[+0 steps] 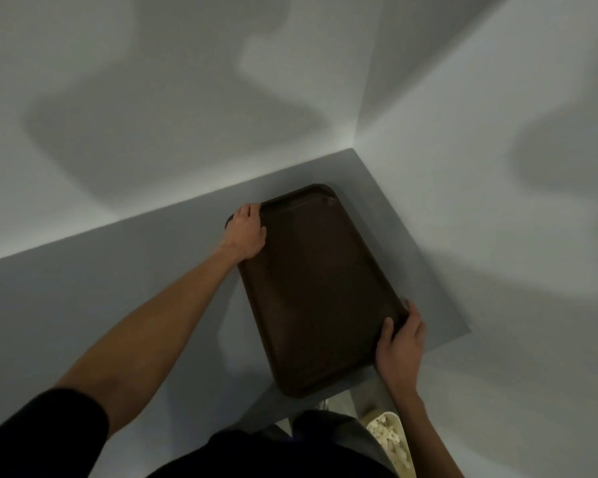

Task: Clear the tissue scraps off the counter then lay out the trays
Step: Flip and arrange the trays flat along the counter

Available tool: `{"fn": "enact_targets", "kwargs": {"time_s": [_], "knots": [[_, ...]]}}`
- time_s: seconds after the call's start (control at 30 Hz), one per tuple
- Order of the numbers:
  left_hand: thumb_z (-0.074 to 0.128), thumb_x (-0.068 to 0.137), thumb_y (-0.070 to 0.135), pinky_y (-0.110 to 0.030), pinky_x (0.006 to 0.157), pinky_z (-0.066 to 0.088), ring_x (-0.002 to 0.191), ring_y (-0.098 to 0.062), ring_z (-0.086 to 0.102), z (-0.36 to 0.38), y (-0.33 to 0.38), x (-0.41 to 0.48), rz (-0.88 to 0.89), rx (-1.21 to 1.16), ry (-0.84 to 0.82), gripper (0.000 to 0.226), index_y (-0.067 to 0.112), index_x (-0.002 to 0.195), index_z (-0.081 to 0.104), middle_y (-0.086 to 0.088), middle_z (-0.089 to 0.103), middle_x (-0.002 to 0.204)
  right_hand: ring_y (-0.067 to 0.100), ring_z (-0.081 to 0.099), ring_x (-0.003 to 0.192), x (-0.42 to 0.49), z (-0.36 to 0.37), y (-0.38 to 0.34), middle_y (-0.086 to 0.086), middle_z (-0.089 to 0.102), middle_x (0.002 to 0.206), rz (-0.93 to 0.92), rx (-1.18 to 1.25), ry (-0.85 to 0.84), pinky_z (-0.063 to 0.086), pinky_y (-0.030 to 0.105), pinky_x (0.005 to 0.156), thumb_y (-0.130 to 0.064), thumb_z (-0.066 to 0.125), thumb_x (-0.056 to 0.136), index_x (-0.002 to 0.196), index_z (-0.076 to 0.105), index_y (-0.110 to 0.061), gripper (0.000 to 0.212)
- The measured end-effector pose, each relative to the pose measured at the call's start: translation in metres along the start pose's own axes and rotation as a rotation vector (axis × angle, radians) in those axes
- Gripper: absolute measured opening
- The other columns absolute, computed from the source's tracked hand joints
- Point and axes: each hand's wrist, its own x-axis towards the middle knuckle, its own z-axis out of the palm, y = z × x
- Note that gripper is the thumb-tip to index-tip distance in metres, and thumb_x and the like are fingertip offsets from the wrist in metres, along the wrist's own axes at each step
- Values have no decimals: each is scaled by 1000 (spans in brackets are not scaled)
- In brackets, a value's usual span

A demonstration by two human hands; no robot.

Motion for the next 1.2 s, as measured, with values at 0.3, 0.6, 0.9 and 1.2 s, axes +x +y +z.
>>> {"fn": "enact_targets", "kwargs": {"time_s": [0.3, 0.6, 0.9, 1.2], "knots": [[48, 107, 25, -49, 109, 41, 127, -46, 49, 14, -27, 46, -57, 90, -22, 43, 5, 144, 47, -26, 54, 138, 28, 47, 131, -4, 20, -6, 14, 41, 150, -12, 14, 99, 36, 34, 112, -17, 48, 108, 156, 34, -17, 50], [49, 105, 17, -46, 102, 50, 119, -44, 60, 6, -50, 34, -128, -44, -25, 33, 13, 135, 62, -24, 66, 128, 34, 46, 126, 37, 43, 0, 14, 52, 139, -30, -90, 169, 27, 35, 109, -16, 46, 107, 151, 44, -22, 44], [60, 98, 7, -48, 107, 45, 121, -44, 57, 27, -61, -54, -323, -363, 173, 51, 3, 147, 45, -25, 54, 137, 32, 52, 133, 7, 2, 2, 14, 51, 146, 219, 123, 52, 42, 44, 115, -26, 70, 97, 149, 43, -15, 60], [67, 76, 23, -51, 103, 52, 117, -36, 62, 37, -65, -69, -472, -558, 63, 74, 18, 145, 41, -13, 60, 131, 37, 64, 109, -13, 10, 0, 16, 44, 141, 189, -21, -282, 57, 43, 93, -21, 67, 97, 164, -4, -21, 98]]}}
